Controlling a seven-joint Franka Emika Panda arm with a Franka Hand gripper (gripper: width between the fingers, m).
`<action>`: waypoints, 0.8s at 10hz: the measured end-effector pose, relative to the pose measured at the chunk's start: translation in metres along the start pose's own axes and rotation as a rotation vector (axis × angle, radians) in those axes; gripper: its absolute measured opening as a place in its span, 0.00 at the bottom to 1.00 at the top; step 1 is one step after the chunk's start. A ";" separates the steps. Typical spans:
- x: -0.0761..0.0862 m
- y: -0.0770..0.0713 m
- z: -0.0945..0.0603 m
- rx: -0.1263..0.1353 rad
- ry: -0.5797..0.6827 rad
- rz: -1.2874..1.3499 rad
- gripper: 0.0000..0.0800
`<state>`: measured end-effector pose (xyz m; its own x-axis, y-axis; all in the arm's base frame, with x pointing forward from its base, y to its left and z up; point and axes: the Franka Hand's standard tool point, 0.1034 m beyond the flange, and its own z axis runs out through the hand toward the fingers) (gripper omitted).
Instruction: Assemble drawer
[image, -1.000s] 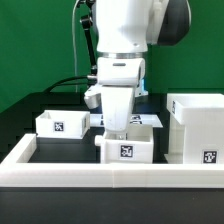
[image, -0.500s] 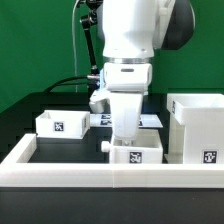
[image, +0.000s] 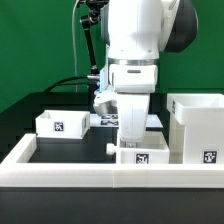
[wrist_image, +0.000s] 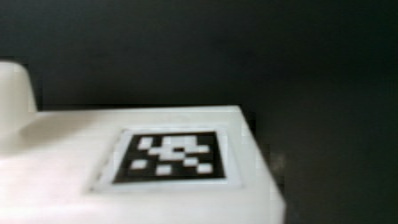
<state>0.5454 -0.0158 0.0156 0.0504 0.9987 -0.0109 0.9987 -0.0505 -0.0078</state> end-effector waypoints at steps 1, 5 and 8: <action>0.007 0.000 0.000 0.000 0.003 -0.011 0.05; 0.011 0.000 0.000 -0.002 -0.005 -0.040 0.05; 0.020 -0.001 0.001 0.001 -0.001 -0.058 0.05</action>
Offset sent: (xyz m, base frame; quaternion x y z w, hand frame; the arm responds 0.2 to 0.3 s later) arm 0.0000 0.0000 0.0000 0.0000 0.0000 0.0000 1.0000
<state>0.5451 0.0045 0.0145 -0.0073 0.9999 -0.0116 0.9999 0.0071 -0.0095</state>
